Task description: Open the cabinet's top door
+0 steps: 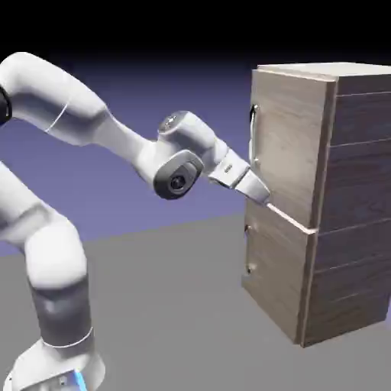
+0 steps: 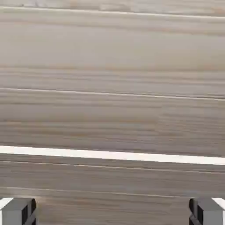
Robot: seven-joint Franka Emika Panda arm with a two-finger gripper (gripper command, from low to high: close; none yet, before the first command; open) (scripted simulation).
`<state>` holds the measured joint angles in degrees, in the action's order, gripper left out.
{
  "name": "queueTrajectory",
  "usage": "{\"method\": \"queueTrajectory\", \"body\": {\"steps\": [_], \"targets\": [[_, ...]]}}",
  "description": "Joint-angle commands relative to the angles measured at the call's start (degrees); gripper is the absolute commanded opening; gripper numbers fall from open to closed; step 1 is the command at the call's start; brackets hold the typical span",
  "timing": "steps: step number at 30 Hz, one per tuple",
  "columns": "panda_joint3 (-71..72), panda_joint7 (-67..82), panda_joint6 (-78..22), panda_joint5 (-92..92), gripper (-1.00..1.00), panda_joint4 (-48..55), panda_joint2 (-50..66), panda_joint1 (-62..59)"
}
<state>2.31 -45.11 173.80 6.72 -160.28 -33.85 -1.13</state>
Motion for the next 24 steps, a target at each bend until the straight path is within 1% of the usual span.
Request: {"method": "queueTrajectory", "body": {"steps": [1,24], "targets": [[0.9,-1.0,-0.1,2.5,0.00,0.3,-0.4,-0.7],[20.5,-23.6,-1.9,59.8,0.00,6.4,-10.6,-16.2]]}}
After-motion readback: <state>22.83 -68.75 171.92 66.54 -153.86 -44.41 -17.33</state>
